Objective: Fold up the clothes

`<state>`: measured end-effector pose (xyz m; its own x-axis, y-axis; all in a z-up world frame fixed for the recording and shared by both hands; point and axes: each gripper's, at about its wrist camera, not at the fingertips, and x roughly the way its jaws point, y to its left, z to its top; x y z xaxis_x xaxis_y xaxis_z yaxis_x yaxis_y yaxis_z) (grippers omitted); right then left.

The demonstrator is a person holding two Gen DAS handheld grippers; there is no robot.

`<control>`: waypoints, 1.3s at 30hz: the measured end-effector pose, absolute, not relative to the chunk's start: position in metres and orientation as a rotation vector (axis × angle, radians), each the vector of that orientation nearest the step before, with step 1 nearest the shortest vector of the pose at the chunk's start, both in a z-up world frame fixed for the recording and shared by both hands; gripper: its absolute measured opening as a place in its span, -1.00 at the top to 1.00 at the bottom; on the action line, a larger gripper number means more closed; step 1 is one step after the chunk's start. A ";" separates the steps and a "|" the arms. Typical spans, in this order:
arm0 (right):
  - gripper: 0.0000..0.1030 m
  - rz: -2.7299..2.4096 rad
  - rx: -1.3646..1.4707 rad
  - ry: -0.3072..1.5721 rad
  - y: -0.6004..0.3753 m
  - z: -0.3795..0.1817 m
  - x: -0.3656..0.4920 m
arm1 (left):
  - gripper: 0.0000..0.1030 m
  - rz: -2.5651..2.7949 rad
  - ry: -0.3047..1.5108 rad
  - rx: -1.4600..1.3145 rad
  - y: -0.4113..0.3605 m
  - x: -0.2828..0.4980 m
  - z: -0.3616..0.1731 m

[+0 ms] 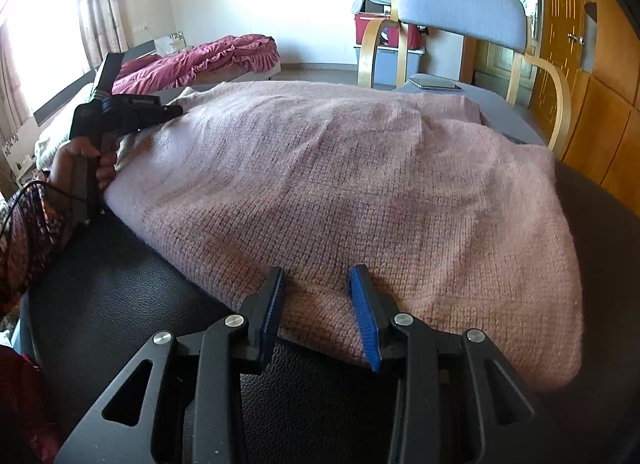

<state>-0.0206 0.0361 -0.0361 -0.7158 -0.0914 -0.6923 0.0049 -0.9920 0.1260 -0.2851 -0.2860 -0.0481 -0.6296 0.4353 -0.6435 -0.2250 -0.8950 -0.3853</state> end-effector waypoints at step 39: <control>1.00 -3.041 1.168 -0.915 0.214 -0.043 -0.069 | 0.64 2.467 -0.443 -1.080 -0.290 -0.293 -0.056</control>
